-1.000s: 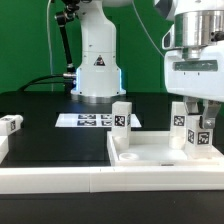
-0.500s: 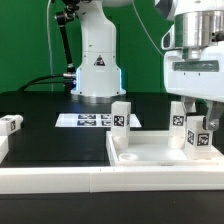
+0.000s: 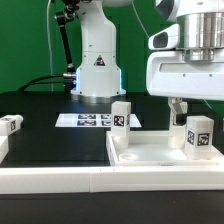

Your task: Assemble square table

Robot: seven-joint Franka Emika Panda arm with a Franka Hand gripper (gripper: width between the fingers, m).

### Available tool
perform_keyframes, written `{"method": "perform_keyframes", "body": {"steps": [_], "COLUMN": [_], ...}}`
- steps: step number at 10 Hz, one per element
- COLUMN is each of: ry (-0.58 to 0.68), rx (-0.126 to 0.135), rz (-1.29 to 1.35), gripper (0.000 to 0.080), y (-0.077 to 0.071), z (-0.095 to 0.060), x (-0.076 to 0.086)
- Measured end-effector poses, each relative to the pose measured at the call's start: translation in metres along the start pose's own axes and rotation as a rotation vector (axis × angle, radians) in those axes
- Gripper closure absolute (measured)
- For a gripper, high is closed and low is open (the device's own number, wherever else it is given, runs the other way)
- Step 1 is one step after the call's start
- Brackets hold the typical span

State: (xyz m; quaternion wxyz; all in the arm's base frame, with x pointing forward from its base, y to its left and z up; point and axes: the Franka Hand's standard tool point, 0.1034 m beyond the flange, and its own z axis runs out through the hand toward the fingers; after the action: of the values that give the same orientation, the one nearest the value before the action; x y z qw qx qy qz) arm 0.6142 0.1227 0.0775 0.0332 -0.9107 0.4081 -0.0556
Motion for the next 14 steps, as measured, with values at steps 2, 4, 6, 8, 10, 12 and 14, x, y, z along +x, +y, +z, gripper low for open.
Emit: {"method": "perform_keyframes", "body": {"steps": [2,4,6,8,10,12,14], "ry": [0.003,0.003,0.003,0.006,0.009,0.012,0.017], "rx": [0.000,0.002,0.002,-0.005,-0.011,-0.018,-0.031], "rz": [-0.173,-0.309,-0.436,-0.519,-0.636,-0.748,-0.885], "gripper": [0.0151,0.0151,0.0151,0.0151,0.0151,0.0151,0.0151], "y": [0.0018,0.0006,0.0006,0.0008,0.0013,0.0016,0.0027], "z": [0.0006,0.0009,0.0010,0.0015,0.0016,0.0015,0.0015], "x": [0.0036,0.0019,0.0017,0.0005,0.0012,0.0017,0.0034]}}
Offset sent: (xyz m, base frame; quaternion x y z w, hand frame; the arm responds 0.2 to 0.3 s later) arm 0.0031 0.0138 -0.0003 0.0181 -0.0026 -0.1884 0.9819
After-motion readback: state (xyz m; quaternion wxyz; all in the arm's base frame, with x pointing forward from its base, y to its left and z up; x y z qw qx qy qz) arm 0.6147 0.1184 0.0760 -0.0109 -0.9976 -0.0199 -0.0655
